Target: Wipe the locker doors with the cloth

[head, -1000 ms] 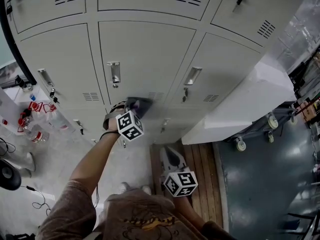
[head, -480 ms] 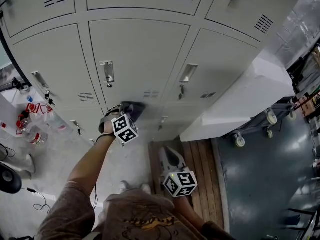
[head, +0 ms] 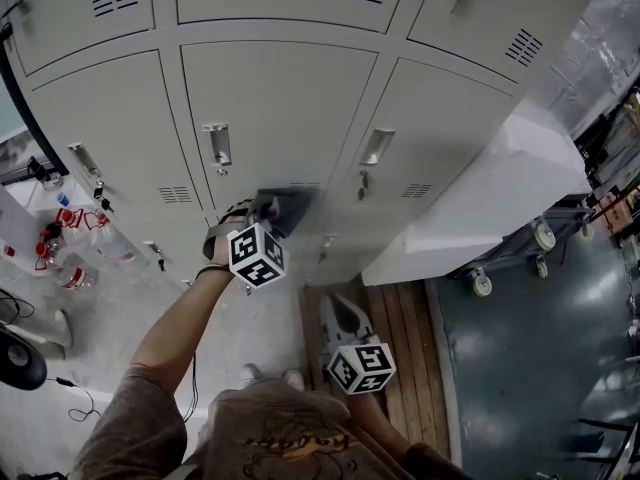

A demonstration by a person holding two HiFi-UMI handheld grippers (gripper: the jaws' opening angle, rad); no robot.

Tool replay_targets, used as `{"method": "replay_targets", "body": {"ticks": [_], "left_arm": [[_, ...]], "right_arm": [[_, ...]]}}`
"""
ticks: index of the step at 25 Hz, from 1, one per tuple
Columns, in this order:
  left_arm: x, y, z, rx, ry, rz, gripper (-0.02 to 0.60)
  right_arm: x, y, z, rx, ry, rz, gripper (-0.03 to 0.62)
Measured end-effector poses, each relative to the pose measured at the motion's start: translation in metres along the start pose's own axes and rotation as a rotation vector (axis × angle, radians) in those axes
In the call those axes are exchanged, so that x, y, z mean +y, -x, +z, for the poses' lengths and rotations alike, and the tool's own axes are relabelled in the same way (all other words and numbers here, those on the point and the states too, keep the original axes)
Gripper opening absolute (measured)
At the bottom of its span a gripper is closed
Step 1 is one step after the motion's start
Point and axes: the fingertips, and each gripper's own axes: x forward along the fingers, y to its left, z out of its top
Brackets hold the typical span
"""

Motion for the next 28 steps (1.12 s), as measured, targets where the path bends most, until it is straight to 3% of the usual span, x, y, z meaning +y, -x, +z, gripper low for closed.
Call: {"method": "replay_targets", "body": {"ticks": [9,14,22,28], "left_arm": [[0.078,0.065,0.116,-0.176,-0.075,0.187,0.038],[0.132,0.102,0.175,-0.267,-0.058,0.304,0.038],[0.185,0.129,0.227,-0.303,-0.099,0.405,0.038],[0.204,0.131,0.245,-0.285,-0.121,0.424,0.04]], "right_arm": [[0.01,0.002,0.004,-0.018,0.009,0.029,-0.002],[0.011,0.005,0.007,-0.028,0.01,0.034,-0.002],[0.011,0.011,0.01,-0.045,0.011,0.032,-0.002],[0.006,0.015,0.012,-0.051,0.012,0.017,-0.002]]}}
